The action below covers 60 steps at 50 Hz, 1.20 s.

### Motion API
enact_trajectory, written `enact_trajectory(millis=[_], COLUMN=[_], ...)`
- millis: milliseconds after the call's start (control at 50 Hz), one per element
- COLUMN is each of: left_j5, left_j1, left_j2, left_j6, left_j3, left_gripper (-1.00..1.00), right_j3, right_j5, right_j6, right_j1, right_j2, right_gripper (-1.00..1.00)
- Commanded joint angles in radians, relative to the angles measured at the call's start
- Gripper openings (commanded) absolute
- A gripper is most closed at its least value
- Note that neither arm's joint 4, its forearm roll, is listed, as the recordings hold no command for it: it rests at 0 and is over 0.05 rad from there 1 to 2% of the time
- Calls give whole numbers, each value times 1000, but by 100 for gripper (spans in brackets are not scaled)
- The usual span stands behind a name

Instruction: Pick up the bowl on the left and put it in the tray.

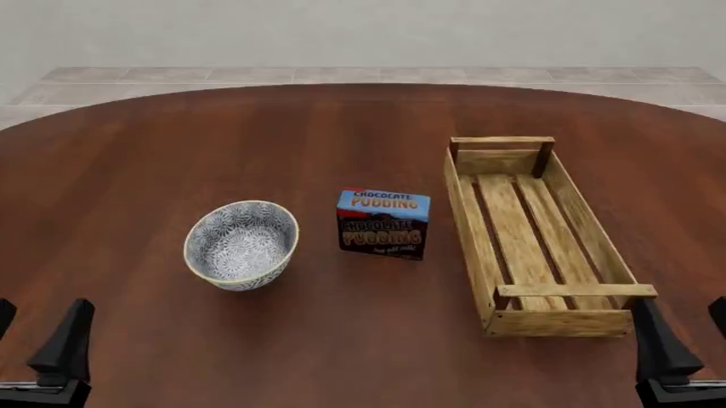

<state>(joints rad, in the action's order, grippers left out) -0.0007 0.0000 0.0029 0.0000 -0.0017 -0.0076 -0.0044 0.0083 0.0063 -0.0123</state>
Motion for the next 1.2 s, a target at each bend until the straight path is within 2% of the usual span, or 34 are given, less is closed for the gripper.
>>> enact_trajectory(millis=[20, 360, 420, 460, 560, 780, 920, 1200], left_j5=[-1, -1, -1, -1, -1, -1, -1, -1], left_j1=[0, 0, 0, 0, 0, 0, 0, 0], left_j2=[5, 5, 5, 5, 5, 5, 5, 5], left_j6=[0, 0, 0, 0, 0, 0, 0, 0], left_j3=[-3, -3, -3, -3, -3, -3, -3, -3], left_gripper=[100, 100, 100, 100, 100, 100, 100, 100], right_j3=[3, -6, -11, -27, -71, -161, -245, -437], right_j5=[3, 6, -40, -76, -50, -96, -120, -18], right_j6=[-2, 0, -10, -19, -15, -63, -51, -79], right_j1=[-5, 6, 13, 38, 57, 108, 149, 201], right_j2=[6, -15, -85, -160, -177, -354, -505, -628], right_gripper=[100, 100, 100, 100, 100, 100, 100, 100])
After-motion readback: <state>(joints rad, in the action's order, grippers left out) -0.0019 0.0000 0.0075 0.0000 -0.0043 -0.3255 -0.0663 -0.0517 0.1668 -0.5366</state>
